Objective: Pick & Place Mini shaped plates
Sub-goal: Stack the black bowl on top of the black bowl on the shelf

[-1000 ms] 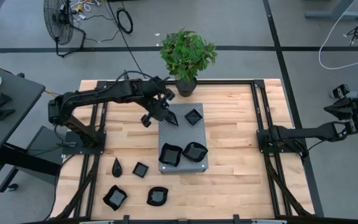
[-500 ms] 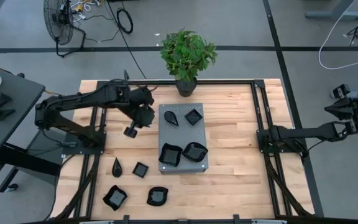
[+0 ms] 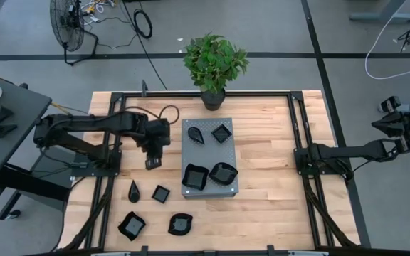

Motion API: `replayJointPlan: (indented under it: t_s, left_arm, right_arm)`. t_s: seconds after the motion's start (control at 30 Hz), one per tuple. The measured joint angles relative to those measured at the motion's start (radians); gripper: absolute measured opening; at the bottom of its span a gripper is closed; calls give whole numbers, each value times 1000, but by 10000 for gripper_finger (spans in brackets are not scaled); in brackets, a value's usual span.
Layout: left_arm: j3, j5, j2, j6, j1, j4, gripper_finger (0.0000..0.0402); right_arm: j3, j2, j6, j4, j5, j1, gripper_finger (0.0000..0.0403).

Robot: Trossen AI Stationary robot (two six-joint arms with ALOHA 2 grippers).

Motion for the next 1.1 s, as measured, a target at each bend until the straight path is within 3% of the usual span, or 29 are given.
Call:
replayJointPlan:
  t_s: [0.33, 0.7, 0.93, 1.1]
  left_arm:
    - [-220, -10, -86, -277, -105, 124, 132]
    - [-307, -8, -98, -585, -293, 131, 210]
    - [-354, -89, -98, -916, -392, 171, 214]
    - [-384, -103, -91, -1105, -451, 300, 206]
  right_arm:
    - [0, 0, 0, -1, 0, 0, 16]
    - [0, 0, 0, 3, 0, 0, 16]
    - [0, 0, 0, 3, 0, 0, 16]
    - [0, 0, 0, 3, 0, 0, 16]
